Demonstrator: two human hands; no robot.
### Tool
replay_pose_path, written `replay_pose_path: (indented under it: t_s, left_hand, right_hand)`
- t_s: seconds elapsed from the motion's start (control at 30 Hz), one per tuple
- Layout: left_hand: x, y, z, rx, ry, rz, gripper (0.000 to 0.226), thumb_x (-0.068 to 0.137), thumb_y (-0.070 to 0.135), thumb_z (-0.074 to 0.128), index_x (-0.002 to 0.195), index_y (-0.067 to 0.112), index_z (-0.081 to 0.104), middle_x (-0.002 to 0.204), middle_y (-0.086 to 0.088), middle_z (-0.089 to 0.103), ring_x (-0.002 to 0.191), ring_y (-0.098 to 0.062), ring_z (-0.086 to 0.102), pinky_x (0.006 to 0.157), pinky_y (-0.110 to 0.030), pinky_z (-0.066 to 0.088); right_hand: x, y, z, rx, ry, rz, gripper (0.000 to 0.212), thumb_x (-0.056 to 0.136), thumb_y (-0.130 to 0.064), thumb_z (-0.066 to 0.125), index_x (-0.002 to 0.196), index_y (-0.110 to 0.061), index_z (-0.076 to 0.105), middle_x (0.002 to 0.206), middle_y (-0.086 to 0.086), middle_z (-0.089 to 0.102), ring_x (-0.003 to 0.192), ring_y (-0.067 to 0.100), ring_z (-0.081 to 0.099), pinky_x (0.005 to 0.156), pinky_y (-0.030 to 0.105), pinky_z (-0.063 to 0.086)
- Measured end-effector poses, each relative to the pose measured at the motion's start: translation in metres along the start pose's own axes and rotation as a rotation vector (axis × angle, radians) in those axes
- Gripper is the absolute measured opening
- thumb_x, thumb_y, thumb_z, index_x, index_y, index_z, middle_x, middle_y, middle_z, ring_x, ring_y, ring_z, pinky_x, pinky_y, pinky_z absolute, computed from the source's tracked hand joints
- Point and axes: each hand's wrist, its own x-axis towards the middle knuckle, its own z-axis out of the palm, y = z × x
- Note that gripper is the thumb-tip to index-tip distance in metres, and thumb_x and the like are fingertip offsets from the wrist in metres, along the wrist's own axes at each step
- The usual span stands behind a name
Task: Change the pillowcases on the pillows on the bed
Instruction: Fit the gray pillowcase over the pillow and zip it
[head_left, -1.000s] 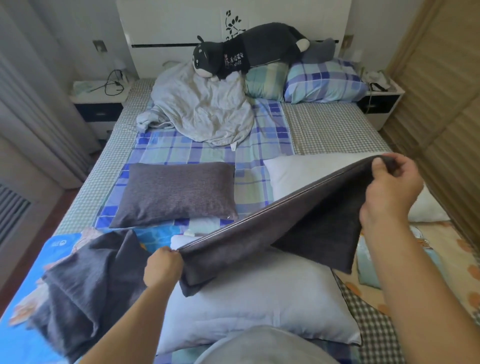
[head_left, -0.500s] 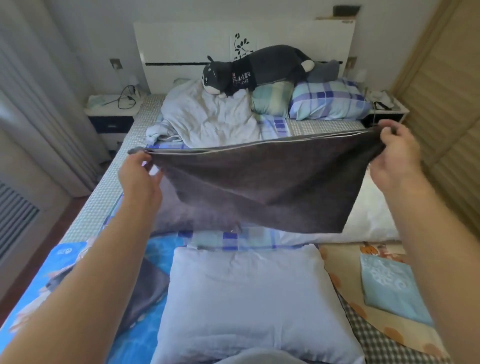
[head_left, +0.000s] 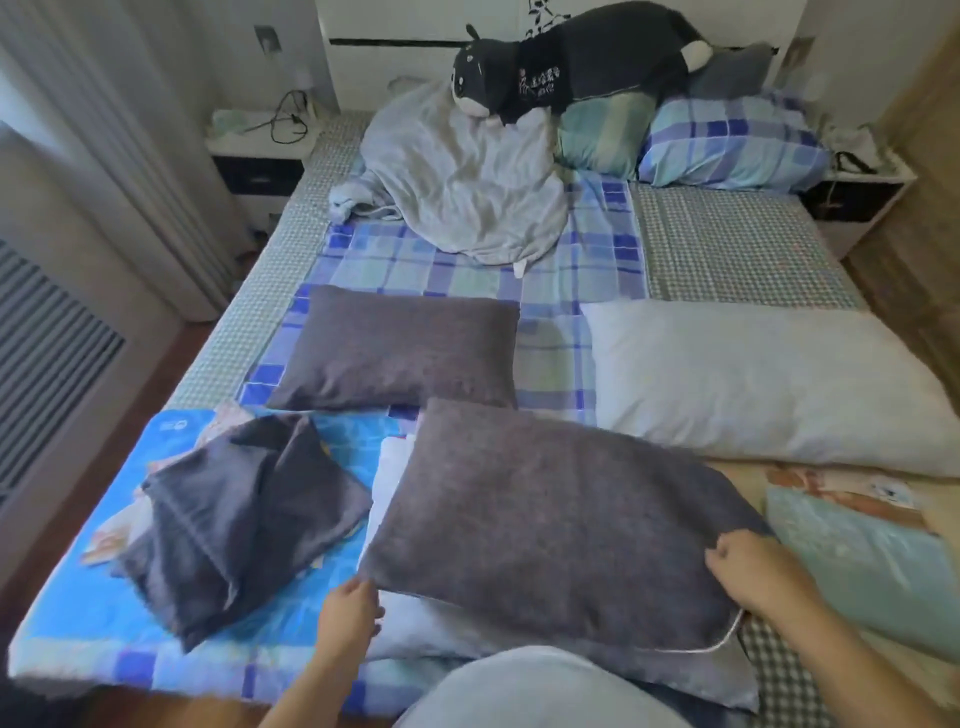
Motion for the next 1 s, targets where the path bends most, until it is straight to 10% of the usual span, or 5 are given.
replay_pose_path:
  t_s: [0.13,0.47,0.73,0.87,1.0]
  left_hand:
    - [0.010,-0.043,0.004,0.160,-0.199,-0.219,0.009,0.097,0.016,0.056,0.093,0.010,0.061,0.077,-0.007,0.055,0.062,-0.022,0.053,0.057,-0.024,0.038]
    - [0.003,-0.022,0.035,-0.478,-0.181,-0.354,0.019,0.101,0.019,0.059,0.119,0.011,0.058,0.110,-0.009,0.065,0.087,-0.023,0.062,0.077,-0.036,0.051]
    - [-0.128,0.168,0.071,-0.283,-0.510,0.495,0.011,0.100,0.019,0.060,0.110,0.014,0.064,0.106,-0.008,0.075,0.102,-0.023,0.072,0.094,-0.050,0.057]
    - [-0.198,0.267,0.079,-0.324,-0.563,0.797,0.020,0.093,0.031,0.068,0.105,0.015,0.065,0.101,-0.008,0.075,0.101,-0.026,0.071,0.096,-0.046,0.055]
    - [-0.249,0.328,0.093,-0.227,-0.722,1.043,0.017,0.092,0.016,0.072,0.108,0.019,0.066,0.099,0.005,0.075,0.101,-0.012,0.070,0.096,-0.034,0.053]
  right_hand:
    - [-0.015,-0.002,0.060,-0.361,-0.225,-0.035,0.039,0.093,-0.031,0.045,0.130,-0.027,0.055,0.142,0.005,0.048,0.128,0.029,0.048,0.100,0.035,0.042]
    - [-0.061,-0.150,0.074,0.065,-0.338,-0.449,0.026,0.097,-0.032,0.054,0.121,-0.027,0.063,0.127,0.001,0.055,0.118,0.021,0.054,0.100,0.033,0.044]
    - [-0.083,-0.177,-0.059,0.534,0.104,-0.801,0.062,0.089,-0.028,0.072,0.144,-0.039,0.043,0.132,-0.019,0.049,0.120,-0.002,0.050,0.102,0.018,0.041]
    - [-0.103,-0.164,-0.172,0.648,0.594,-0.867,0.025,0.091,-0.017,0.069,0.115,-0.023,0.074,0.087,-0.012,0.057,0.083,0.002,0.058,0.077,0.007,0.039]
    - [-0.126,-0.145,-0.260,0.771,0.683,-0.891,0.027,0.094,-0.021,0.067,0.072,-0.035,0.068,0.070,-0.013,0.058,0.069,0.005,0.056,0.067,0.014,0.038]
